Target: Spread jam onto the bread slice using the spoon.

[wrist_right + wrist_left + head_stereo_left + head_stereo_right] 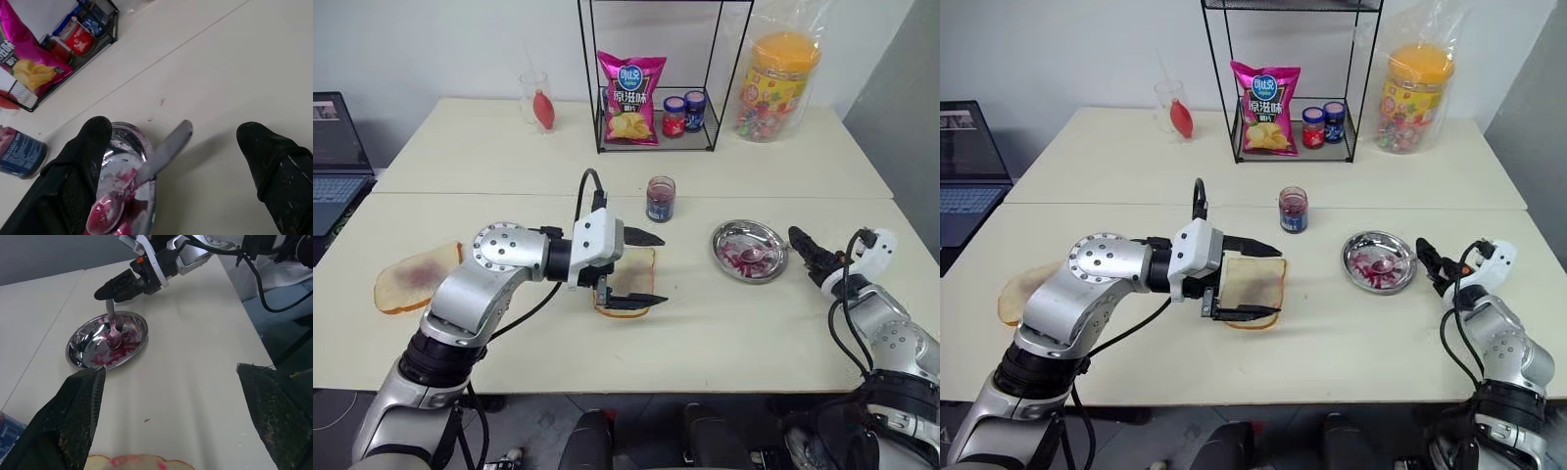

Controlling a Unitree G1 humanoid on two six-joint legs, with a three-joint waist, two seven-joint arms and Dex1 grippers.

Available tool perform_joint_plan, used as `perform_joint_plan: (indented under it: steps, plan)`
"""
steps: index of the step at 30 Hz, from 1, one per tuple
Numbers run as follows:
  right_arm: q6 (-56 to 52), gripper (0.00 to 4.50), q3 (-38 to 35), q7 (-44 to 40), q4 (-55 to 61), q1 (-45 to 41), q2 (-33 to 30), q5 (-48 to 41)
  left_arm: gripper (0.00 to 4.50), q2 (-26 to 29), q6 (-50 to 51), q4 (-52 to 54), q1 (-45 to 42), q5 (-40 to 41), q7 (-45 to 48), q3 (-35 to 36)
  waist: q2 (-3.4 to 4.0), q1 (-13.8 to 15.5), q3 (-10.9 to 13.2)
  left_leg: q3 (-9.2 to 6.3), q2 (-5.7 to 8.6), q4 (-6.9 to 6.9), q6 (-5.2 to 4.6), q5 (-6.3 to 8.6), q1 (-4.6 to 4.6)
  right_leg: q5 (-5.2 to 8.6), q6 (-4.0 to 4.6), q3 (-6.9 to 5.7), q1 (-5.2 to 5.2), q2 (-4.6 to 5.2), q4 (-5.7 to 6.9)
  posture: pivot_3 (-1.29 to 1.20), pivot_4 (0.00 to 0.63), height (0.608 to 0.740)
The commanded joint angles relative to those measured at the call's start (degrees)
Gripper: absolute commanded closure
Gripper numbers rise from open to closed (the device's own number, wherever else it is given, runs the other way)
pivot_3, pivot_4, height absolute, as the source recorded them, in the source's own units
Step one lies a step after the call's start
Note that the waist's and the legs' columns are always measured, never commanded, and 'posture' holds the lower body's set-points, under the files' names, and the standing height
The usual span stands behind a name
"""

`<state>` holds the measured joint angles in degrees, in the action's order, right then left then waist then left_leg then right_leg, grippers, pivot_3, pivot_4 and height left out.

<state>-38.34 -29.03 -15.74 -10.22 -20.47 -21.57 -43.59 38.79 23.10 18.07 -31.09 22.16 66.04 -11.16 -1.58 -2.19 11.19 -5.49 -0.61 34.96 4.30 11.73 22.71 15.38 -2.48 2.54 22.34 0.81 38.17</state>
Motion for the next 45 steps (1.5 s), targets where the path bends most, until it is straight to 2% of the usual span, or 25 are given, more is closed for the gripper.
perform_joint_plan:
  steps: [1, 4, 5, 7, 18, 25, 33, 38, 45]
  plan:
    - [2.4, 0.00, 0.0, -2.3, -2.3, -2.7, -0.3, 0.4, 0.05, -0.4, -2.0, 0.3, 0.3, -1.1, 0.2, -0.8, 0.01, 0.0, 0.0, 0.00, 0.00, 0.00, 0.00, 0.00, 0.00, 0.00, 0.00, -0.01, 0.00, 0.00, -0.01, 0.00, 0.150, 0.740]
    - [3.2, 0.00, -0.5, -2.8, -4.6, -3.8, -0.2, 0.3, 0.05, -0.5, -2.7, -0.1, 0.4, -1.4, 0.3, -0.8, 0.01, 0.0, 0.0, -0.01, 0.00, -0.01, 0.00, 0.00, 0.05, 0.00, 0.00, -0.01, 0.01, 0.00, -0.05, 0.00, 0.150, 0.740]
    - [3.1, 0.34, -0.8, -2.9, -5.2, -4.1, -0.2, -0.2, 0.00, -0.5, -2.8, -0.3, 0.4, -1.6, 0.2, -0.9, 0.01, 0.0, 0.0, -0.01, 0.00, -0.01, 0.00, 0.00, 0.05, 0.00, 0.00, -0.01, 0.01, 0.00, -0.05, 0.00, 0.150, 0.740]
    - [3.0, 0.62, -1.0, -3.2, -5.9, -4.4, -0.2, -0.6, 0.00, -0.4, -3.1, -0.5, 0.4, -1.8, 0.3, -0.9, 0.01, 0.0, 0.0, -0.01, 0.00, -0.01, 0.00, 0.00, 0.06, 0.00, 0.00, -0.01, 0.01, 0.00, -0.06, 0.00, 0.150, 0.740]
    - [3.3, 2.82, -2.5, -3.6, -5.2, -4.2, 0.1, -2.3, 0.00, -0.5, -3.7, -1.3, 0.2, -2.5, 0.4, -0.7, 0.02, 0.0, 0.0, -0.01, 0.00, -0.01, 0.00, 0.00, 0.03, 0.00, 0.00, -0.01, 0.01, 0.00, -0.03, 0.00, 0.150, 0.740]
    - [0.8, 4.45, -4.8, -2.0, -2.4, -4.3, 0.9, -6.6, 0.00, -1.5, -1.9, -1.5, -0.5, -0.9, -0.8, 0.7, 0.03, 0.0, 0.0, -0.01, 0.00, -0.01, 0.00, 0.00, 0.04, 0.00, 0.00, -0.01, 0.01, 0.00, -0.03, 0.00, 0.150, 0.740]
    - [-2.4, 4.45, -6.2, -0.8, 1.9, -4.1, 0.9, -11.9, 0.00, -1.0, -1.3, -1.7, -0.3, -1.2, -1.3, 1.4, 0.10, 0.0, 0.0, -0.01, 0.00, -0.01, 0.00, 0.00, 0.04, 0.00, 0.00, -0.01, 0.01, 0.00, -0.04, 0.00, 0.150, 0.740]
    - [-4.0, 4.45, -4.6, 0.0, 12.0, -2.8, -1.1, -12.8, 0.00, -0.9, 1.5, -1.2, 0.7, -0.7, -4.8, 4.1, 0.25, 0.0, 0.1, -0.02, 0.00, -0.01, 0.00, 0.00, 0.06, 0.00, 0.00, -0.02, 0.02, 0.00, -0.03, 0.00, 0.150, 0.740]
    - [-5.5, 4.45, -1.8, 5.4, 20.6, -9.0, -1.0, -16.2, 0.00, 0.0, 8.7, 0.1, 1.9, 0.0, -12.5, 10.4, 0.31, -0.5, 0.2, -0.02, -0.02, -0.01, 0.00, 0.00, 0.05, 0.00, -0.01, -0.01, 0.04, 0.00, -0.01, 0.00, 0.150, 0.740]
